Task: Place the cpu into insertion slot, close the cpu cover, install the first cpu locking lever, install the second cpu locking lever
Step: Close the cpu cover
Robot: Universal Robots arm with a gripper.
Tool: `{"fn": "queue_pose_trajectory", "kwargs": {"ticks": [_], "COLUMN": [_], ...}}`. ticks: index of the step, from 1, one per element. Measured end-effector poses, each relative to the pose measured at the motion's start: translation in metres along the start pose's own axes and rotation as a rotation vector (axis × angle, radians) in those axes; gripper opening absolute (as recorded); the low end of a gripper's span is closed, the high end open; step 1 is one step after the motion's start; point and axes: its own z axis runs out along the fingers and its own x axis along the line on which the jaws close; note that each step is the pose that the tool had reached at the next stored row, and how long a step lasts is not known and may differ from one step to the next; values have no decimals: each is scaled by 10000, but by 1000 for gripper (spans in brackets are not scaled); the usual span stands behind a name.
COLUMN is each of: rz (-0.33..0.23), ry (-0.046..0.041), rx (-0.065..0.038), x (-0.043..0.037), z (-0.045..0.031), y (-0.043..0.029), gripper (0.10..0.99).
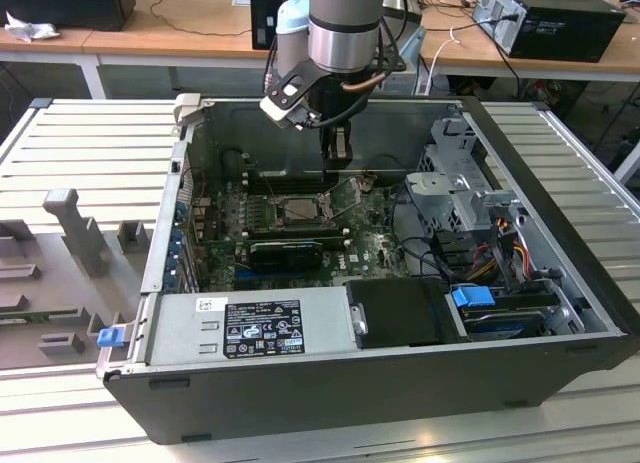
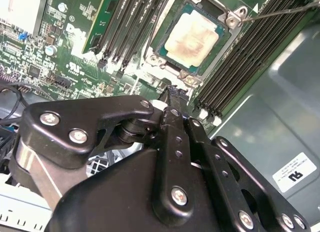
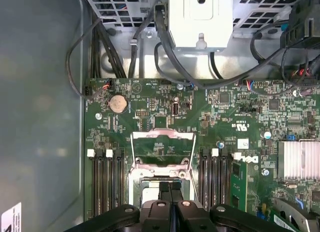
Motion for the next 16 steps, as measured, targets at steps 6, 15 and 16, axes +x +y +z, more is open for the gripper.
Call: {"fn": "queue_pose_trajectory", "kwargs": {"ticks": [6,15,16], "rz": [1,0,0], "ry": [-1,0,0], "rx": [-1,0,-1], "x": [0,0,0], "z": [1,3,3], "y": [48,117,129], "gripper": [106,106,106]}}
